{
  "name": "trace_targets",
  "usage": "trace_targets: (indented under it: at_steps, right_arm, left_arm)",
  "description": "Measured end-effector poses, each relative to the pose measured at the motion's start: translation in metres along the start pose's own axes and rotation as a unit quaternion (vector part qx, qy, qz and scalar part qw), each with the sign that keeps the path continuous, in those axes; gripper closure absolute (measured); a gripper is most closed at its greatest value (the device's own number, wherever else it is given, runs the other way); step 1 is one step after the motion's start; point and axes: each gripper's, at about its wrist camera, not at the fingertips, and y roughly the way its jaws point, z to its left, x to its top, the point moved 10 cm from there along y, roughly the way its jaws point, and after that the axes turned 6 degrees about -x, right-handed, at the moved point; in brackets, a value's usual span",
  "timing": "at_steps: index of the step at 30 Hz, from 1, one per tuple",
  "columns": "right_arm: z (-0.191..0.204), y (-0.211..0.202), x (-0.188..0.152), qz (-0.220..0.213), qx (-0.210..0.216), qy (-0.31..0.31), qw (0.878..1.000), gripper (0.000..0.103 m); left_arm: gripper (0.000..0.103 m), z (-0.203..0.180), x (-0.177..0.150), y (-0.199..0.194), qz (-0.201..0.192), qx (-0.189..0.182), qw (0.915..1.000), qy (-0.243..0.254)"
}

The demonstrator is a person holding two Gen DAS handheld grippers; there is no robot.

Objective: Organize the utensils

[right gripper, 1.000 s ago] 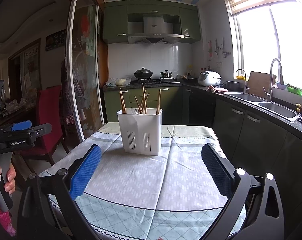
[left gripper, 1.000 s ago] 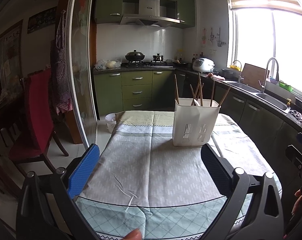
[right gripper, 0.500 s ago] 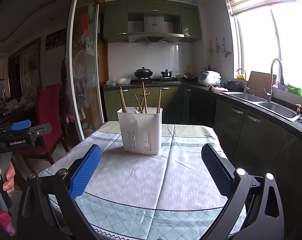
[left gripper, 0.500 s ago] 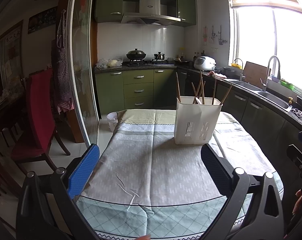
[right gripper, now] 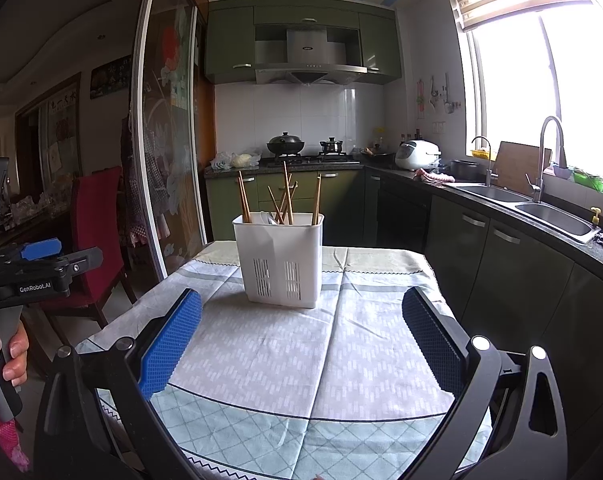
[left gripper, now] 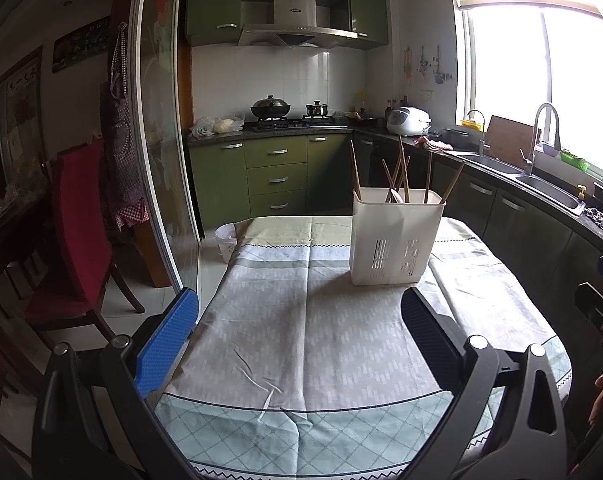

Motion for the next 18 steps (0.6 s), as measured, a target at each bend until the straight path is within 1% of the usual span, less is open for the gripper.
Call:
trace_targets:
  at_steps: [2,5,8,12,16,18]
  right_arm:
    - [0.0006,0.0012,-0.0012,0.001,0.0,-0.001,1.0,0.004]
    - [0.0008,0.0009,-0.0016,0.0,0.0,0.0,1.0,0.004]
    - [0.0008,0.001,-0.0019,0.001,0.0,0.0,1.0,0.004]
    - [0.0009,0.0016,-0.0027,0.002,0.001,0.001,1.0,0.004]
    - [0.0013,0.0026,-0.0033,0.002,0.001,0.0,1.0,0.004]
    - [0.0014,0.003,-0.0045,0.003,0.001,0.0,1.0,0.004]
  left_arm:
    - [0.006,-0.0012,-0.0004,0.0012,0.0,-0.01,1.0,0.0]
    - [0.006,-0.0031,0.0007,0.0001,-0.006,-0.005,0.9999,0.012]
    - [0.006,-0.0022,0.0011,0.0006,-0.005,-0.01,0.9999,0.006]
    - [0.007,-0.0013,0.0011,0.0021,-0.001,-0.008,0.9999,0.008]
    - [0.007,-0.0025,0.0003,0.0025,0.003,-0.018,0.9998,0.006]
    - [0.006,-0.0033,0.0001,0.0026,0.004,-0.016,0.9998,0.009]
